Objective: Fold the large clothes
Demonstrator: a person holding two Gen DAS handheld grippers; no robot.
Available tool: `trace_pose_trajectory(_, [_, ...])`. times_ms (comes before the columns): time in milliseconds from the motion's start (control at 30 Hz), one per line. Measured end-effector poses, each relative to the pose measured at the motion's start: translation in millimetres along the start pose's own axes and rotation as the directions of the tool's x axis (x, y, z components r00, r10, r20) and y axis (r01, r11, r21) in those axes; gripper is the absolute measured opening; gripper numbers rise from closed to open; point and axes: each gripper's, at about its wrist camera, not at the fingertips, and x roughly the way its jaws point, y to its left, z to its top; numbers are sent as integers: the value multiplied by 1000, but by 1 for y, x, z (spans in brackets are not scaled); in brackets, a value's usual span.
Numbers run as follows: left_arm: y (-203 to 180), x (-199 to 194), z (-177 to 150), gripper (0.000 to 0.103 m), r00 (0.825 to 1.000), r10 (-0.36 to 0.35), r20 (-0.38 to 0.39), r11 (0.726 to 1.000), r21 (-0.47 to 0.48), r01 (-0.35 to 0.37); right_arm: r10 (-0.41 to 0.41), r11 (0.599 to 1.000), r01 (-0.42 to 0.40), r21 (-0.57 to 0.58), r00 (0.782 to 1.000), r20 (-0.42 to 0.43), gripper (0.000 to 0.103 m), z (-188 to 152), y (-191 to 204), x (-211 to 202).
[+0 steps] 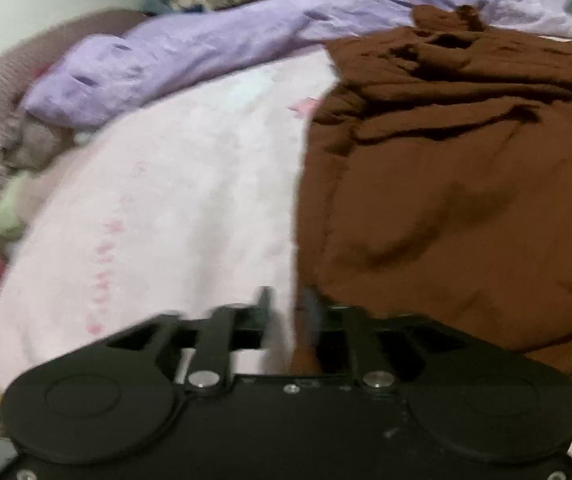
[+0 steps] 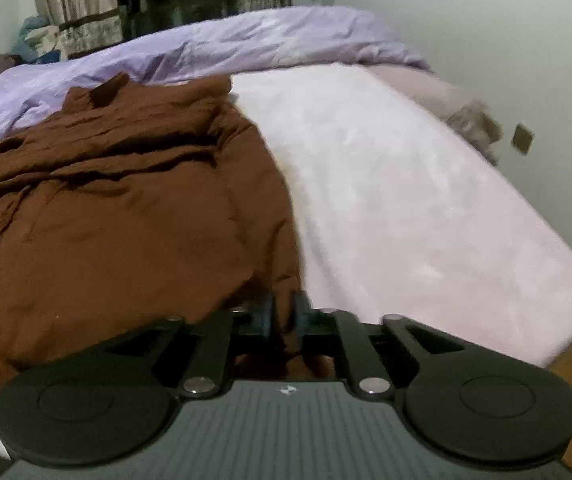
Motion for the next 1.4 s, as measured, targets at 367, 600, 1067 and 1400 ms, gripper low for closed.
trace_pose_trajectory(367, [-34, -44, 48, 103, 931, -314, 185, 931, -131, 340, 185, 981, -175, -80, 973, 141, 71, 20, 88, -35])
trace_pose_trajectory(600, [-123, -27, 36, 103, 959, -272, 78, 962, 47, 269, 245, 943, -233, -236, 969, 20, 84, -8, 178, -8])
trace_pose_trajectory(1067, [-123, -5, 27, 103, 961, -272, 50, 962, 12, 272, 185, 971, -182, -152, 983, 3, 98, -17, 144, 1])
trace_pose_trajectory(1400, [-71, -25, 24, 103, 942, -327, 79, 938, -97, 334, 142, 990, -143, 7, 987, 78, 83, -14, 77, -21])
